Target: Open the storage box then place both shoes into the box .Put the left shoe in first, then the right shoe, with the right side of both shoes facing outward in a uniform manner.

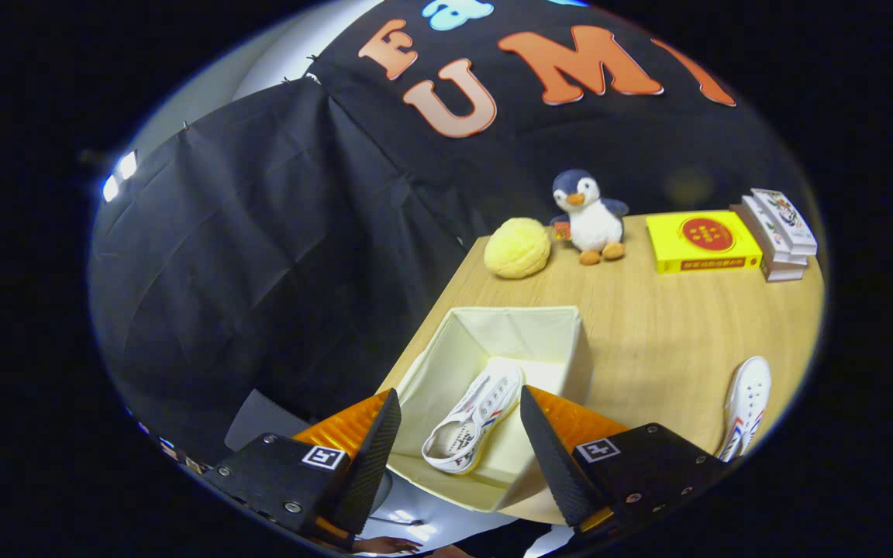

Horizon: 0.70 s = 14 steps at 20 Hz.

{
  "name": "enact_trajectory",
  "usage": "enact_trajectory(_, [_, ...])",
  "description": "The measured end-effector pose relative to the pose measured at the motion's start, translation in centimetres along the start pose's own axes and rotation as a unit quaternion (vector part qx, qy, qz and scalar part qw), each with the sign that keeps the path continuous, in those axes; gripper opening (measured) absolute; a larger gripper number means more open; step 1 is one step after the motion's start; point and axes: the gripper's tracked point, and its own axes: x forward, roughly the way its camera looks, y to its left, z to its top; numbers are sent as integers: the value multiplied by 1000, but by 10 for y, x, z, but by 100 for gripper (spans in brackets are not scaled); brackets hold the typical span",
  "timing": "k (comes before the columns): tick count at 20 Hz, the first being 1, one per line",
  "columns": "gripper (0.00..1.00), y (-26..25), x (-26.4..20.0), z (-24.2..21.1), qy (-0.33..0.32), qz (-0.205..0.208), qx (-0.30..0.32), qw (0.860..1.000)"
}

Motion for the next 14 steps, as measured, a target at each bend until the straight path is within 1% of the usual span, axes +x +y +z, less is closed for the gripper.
enact_trajectory(2, [94,-36,-28,6,-26,-36,-19,999])
enact_trajectory(4, [94,-85,-51,-2,-30,-86,-23,996])
enact_trajectory(6, [94,-135,-69,-20,-18,-138,-11,990])
enact_trajectory(9, [94,-214,-98,-58,17,-219,0,976])
enact_trajectory(11, [89,-255,-113,-83,40,-257,17,966])
enact_trajectory(14, [82,-307,-121,-116,66,-294,25,953])
